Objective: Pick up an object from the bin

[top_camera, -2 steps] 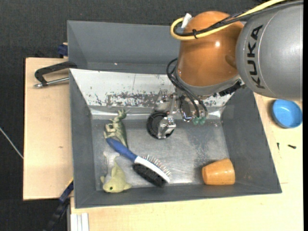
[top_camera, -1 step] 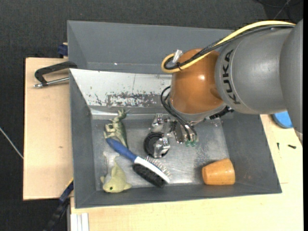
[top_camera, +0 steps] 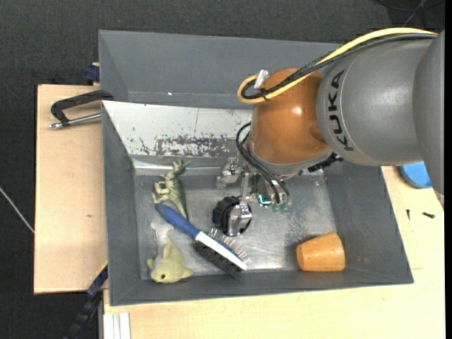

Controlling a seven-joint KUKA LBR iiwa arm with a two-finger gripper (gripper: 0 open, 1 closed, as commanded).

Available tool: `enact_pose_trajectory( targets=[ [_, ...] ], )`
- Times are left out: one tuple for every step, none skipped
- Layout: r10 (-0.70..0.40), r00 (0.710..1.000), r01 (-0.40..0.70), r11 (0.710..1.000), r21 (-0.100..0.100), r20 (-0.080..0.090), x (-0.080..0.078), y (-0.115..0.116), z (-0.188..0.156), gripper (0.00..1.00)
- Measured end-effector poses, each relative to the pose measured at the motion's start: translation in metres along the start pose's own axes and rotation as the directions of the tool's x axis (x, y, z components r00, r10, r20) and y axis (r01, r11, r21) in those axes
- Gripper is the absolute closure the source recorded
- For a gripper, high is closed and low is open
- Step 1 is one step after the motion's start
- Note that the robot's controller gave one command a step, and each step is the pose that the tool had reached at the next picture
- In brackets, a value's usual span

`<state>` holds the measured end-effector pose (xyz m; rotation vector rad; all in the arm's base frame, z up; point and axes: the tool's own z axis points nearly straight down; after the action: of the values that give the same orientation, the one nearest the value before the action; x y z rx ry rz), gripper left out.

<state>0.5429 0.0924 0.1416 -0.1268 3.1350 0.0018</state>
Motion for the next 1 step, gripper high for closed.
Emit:
enact_pose_trajectory(
  targets=[
    [-0.02,1.0,0.02,1.0,-0.003,0.02,-0.0073,-0.0088,0.0445,0.0]
  ],
)
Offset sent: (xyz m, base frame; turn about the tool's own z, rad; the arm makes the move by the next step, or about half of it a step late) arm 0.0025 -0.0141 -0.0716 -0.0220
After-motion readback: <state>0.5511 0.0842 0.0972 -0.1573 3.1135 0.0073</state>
